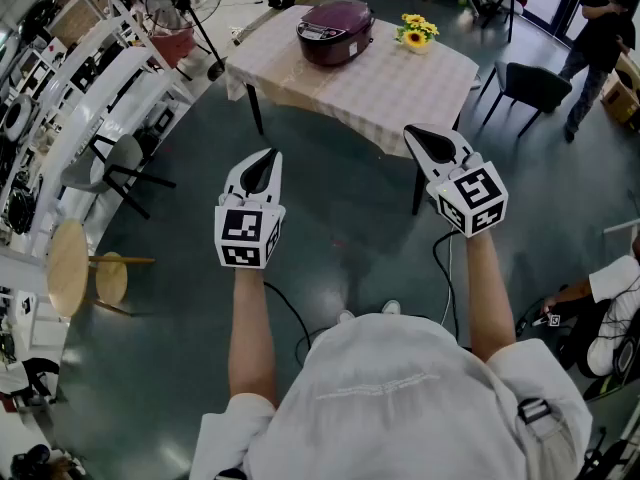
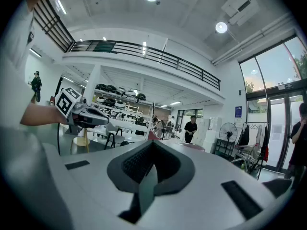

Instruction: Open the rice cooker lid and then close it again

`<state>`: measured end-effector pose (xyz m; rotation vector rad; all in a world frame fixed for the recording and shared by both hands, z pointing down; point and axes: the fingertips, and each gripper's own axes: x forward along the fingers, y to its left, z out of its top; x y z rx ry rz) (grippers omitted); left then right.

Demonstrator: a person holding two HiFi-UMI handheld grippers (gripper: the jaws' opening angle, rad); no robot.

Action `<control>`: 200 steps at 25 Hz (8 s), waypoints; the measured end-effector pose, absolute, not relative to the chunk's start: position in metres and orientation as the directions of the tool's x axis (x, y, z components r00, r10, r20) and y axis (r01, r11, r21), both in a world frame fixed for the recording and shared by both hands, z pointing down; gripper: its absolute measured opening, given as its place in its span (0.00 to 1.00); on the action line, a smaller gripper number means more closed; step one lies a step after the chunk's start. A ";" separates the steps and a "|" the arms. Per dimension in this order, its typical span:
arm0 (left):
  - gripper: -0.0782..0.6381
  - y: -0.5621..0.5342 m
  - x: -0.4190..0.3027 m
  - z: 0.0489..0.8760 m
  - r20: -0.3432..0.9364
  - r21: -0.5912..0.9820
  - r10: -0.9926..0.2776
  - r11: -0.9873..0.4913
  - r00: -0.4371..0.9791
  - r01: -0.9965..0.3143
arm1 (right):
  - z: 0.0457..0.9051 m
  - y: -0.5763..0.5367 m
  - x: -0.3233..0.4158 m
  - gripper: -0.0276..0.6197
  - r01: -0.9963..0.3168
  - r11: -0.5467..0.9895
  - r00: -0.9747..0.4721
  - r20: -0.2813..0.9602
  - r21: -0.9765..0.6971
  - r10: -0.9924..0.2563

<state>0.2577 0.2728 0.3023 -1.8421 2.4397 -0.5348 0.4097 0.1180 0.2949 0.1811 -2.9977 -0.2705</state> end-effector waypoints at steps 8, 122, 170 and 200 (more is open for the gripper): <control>0.13 0.279 0.247 0.309 0.175 -0.271 -0.945 0.224 -0.277 -0.936 | 0.293 0.123 0.397 0.07 -0.084 0.995 -0.993 0.075 0.053 -0.088; 0.27 -0.266 -0.182 0.490 0.465 -0.008 -0.815 -0.394 0.346 -0.919 | 0.454 -0.207 0.013 0.34 -0.730 0.682 -0.634 0.405 -0.035 -0.659; 0.25 -0.282 -0.181 0.522 0.451 -0.091 -0.860 -0.311 0.240 -0.946 | 0.456 -0.213 0.051 0.34 -0.755 0.653 -0.619 0.398 -0.063 -0.677; 0.26 -0.264 -0.215 0.441 0.341 -0.025 -0.902 -0.292 0.266 -0.956 | 0.364 -0.240 0.044 0.33 -0.732 0.679 -0.648 0.243 0.064 -0.722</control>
